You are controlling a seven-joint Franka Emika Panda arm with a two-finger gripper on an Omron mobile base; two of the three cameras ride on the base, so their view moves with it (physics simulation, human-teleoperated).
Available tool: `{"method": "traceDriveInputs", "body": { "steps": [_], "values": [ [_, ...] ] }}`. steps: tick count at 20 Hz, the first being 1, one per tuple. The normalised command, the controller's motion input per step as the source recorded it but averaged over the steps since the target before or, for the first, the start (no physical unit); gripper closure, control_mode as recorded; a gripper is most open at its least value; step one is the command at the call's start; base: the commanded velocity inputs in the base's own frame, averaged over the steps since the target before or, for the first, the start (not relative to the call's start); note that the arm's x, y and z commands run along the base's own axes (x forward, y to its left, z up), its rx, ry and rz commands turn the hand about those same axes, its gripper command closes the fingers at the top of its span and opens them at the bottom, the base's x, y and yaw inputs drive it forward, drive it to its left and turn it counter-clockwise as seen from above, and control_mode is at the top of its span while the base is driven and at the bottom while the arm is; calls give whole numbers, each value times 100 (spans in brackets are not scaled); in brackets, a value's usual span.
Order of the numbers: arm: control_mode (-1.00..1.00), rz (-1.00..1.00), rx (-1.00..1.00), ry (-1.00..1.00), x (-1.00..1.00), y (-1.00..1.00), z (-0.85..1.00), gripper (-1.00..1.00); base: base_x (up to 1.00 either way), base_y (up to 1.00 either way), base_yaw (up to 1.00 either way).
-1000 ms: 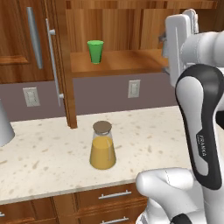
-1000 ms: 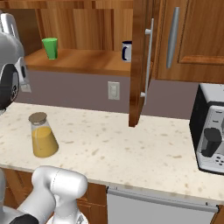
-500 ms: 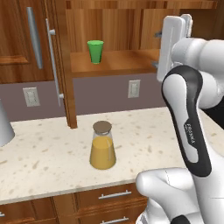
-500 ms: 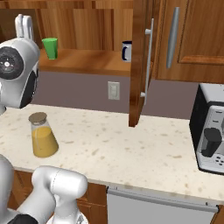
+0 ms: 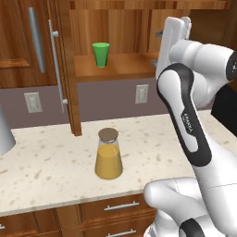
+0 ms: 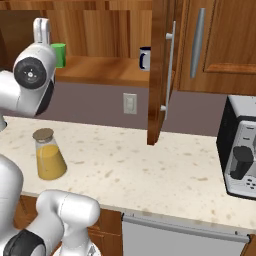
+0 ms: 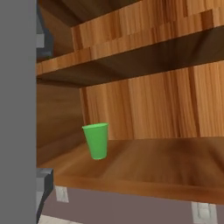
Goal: There is a tray on the dining counter. Grab the cup, mug, and pitcher and place them on the tray. The pitcher may be placed next to the tray if it cannot fit the tray.
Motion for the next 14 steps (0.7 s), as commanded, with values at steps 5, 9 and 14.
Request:
{"method": "traceDriveInputs", "body": {
  "steps": [5, 9, 14],
  "values": [
    [-100, 3, 0, -1, 43, 0, 0, -100, 0, 0, 0],
    [-100, 10, 0, 1, 22, 0, 0, -100, 0, 0, 0],
    [-100, 10, 0, 8, 44, 0, 0, -100, 0, 0, 0]
  ]
}}
